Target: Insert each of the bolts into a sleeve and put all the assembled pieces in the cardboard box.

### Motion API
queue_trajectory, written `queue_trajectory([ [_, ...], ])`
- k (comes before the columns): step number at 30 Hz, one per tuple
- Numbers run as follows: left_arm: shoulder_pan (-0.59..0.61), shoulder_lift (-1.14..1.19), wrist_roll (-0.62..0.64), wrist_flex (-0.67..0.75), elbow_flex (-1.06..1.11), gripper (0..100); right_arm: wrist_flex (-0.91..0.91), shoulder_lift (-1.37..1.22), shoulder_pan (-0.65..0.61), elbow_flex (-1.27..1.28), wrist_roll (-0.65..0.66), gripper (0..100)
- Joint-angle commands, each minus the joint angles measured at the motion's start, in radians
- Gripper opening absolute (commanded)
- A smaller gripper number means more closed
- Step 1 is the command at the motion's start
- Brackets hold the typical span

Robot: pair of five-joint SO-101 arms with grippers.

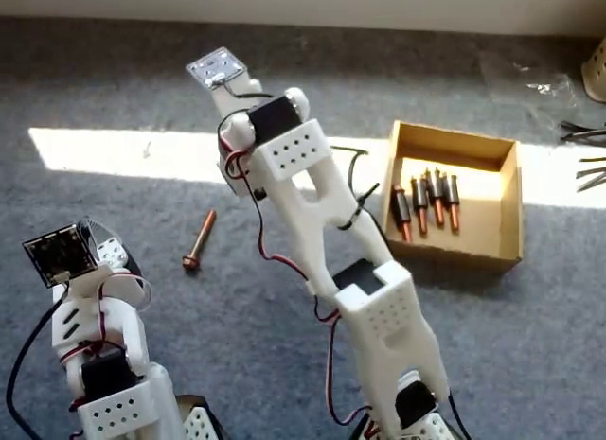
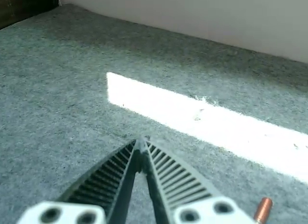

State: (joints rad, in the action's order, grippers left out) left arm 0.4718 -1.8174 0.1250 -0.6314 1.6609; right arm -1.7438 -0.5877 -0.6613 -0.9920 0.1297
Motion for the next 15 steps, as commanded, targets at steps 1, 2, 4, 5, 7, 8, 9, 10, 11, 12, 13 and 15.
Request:
queue_trajectory([
  [1,-0.021,-0.008,-0.002,0.002,-0.028,2,-0.018,0.225,-0.021,0.07,0.011,0.5],
  [2,-0.021,-0.008,-0.002,0.002,-0.028,2,-0.018,0.265,-0.021,0.09,0.011,0.5],
  [4,-0.021,-0.008,-0.002,0.002,-0.028,2,-0.018,0.344,-0.019,0.122,0.015,0.5],
  [5,-0.021,-0.008,-0.002,0.002,-0.028,2,-0.018,0.384,-0.019,0.136,0.032,0.5],
  [7,-0.021,-0.008,-0.002,0.0,-0.028,2,-0.018,0.46,-0.019,0.166,0.075,0.5],
  [8,-0.021,-0.008,-0.002,0.0,-0.028,2,-0.018,0.495,-0.018,0.183,0.086,0.5],
  [9,-0.021,-0.008,-0.002,0.0,-0.028,2,-0.016,0.532,-0.018,0.203,0.092,0.5],
  [10,-0.021,-0.008,-0.002,0.0,-0.028,2,-0.016,0.565,-0.018,0.226,0.094,0.5],
  [11,-0.021,-0.008,-0.002,0.0,-0.028,2,-0.016,0.599,-0.018,0.251,0.095,0.5],
  [12,-0.021,-0.008,-0.002,0.0,-0.028,2,-0.015,0.631,-0.018,0.277,0.095,0.5],
  [13,-0.021,-0.008,-0.002,0.0,-0.028,2,-0.013,0.662,-0.018,0.305,0.095,0.5],
  [15,-0.021,-0.008,-0.002,0.0,-0.028,2,-0.01,0.719,-0.018,0.358,0.095,0.5],
])
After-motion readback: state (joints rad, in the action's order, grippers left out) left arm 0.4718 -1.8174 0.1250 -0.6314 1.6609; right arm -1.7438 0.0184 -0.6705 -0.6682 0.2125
